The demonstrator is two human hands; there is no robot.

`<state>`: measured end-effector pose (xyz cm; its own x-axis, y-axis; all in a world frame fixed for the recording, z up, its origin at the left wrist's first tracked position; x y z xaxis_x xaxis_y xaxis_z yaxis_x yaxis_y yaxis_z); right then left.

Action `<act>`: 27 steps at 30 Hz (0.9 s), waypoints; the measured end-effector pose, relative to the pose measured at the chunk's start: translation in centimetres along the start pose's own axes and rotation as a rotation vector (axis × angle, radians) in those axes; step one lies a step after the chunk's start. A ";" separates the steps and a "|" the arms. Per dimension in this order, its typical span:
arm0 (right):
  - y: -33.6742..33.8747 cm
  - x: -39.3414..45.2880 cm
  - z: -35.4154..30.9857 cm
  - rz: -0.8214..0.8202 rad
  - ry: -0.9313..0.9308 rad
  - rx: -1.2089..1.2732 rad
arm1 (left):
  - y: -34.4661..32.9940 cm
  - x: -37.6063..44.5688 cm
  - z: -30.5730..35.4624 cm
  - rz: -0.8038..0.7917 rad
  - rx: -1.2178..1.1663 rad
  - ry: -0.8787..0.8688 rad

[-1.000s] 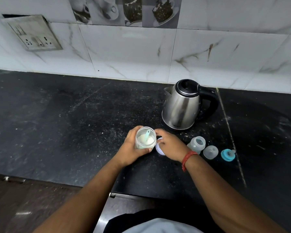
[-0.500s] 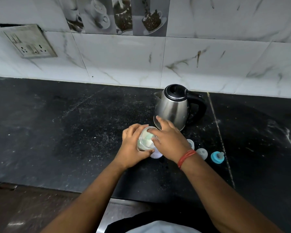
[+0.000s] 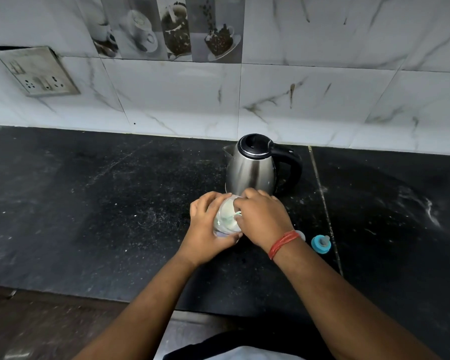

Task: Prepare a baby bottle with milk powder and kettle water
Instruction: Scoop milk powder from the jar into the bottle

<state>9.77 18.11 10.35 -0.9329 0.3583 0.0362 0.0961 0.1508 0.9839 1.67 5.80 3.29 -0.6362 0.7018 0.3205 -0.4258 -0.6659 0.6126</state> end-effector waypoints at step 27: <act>0.4 -0.9 0.5 -0.081 -0.083 0.342 | 0.1 -0.6 1.5 0.103 0.046 -0.077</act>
<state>10.85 18.30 10.66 -0.9124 0.4037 -0.0675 0.1464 0.4759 0.8672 3.00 5.74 4.24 -0.6229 0.6490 0.4368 -0.3299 -0.7242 0.6055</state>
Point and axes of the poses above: each hand's wrist, its own x-axis towards the middle knuckle, its own y-axis out of the back of the hand, z = x × y, the point moved 3 cm from there along x, towards the middle knuckle, and after that the axes turned 1 degree about x, right-handed, at the moved point
